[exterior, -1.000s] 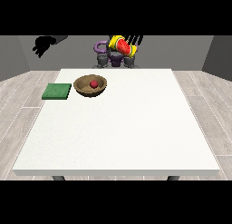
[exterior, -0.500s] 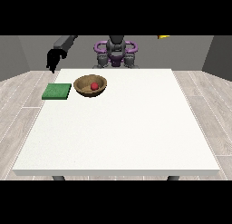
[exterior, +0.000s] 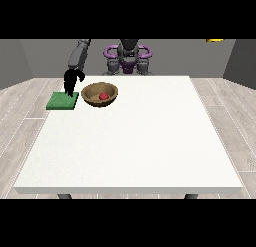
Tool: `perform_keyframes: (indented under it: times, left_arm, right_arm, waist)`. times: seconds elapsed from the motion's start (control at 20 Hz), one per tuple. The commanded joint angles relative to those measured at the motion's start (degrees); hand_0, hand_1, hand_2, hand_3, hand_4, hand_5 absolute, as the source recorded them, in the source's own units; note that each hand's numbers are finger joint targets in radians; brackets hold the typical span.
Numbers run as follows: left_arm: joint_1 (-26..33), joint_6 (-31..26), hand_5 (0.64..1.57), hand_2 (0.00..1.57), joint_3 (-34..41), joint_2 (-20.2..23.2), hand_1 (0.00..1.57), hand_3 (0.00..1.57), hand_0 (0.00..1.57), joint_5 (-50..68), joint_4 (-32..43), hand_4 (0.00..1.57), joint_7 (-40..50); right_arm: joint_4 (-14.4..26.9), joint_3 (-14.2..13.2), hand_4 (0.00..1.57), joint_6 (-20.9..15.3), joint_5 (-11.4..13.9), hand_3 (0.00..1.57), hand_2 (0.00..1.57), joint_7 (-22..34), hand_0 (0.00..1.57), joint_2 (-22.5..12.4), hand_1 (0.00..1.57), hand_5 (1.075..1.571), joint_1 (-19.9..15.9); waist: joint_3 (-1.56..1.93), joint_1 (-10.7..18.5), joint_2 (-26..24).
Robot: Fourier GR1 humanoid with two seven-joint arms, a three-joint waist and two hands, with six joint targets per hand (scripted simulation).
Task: Pick the cup and pour the ball into the bowl, then pick the bowl and place it on the pad
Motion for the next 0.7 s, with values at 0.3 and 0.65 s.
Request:
perform_keyframes:
  times: [0.3, 0.65]
  left_arm:
    - [2.67, -1.61, 1.536, 0.00, 1.80, 3.65, 0.00, 0.00, 0.00, 5.13, -6.49, 1.01, 3.46]
    - [3.95, -4.46, 1.536, 0.00, 5.14, 7.92, 0.00, 0.00, 0.00, 9.26, -7.11, 1.02, 2.70]
  right_arm:
    - [15.37, 1.42, 0.54, 0.44, 2.81, 0.00, 0.00, -12.32, 0.00, 1.67, 0.00, 1.554, -6.68]
    - [19.77, 0.58, 0.48, 1.47, 2.53, 0.00, 0.00, -16.18, 0.00, -0.70, 0.00, 1.548, -10.63]
  waist:
    - [0.09, -0.91, 3.98]
    - [0.08, -1.59, 7.98]
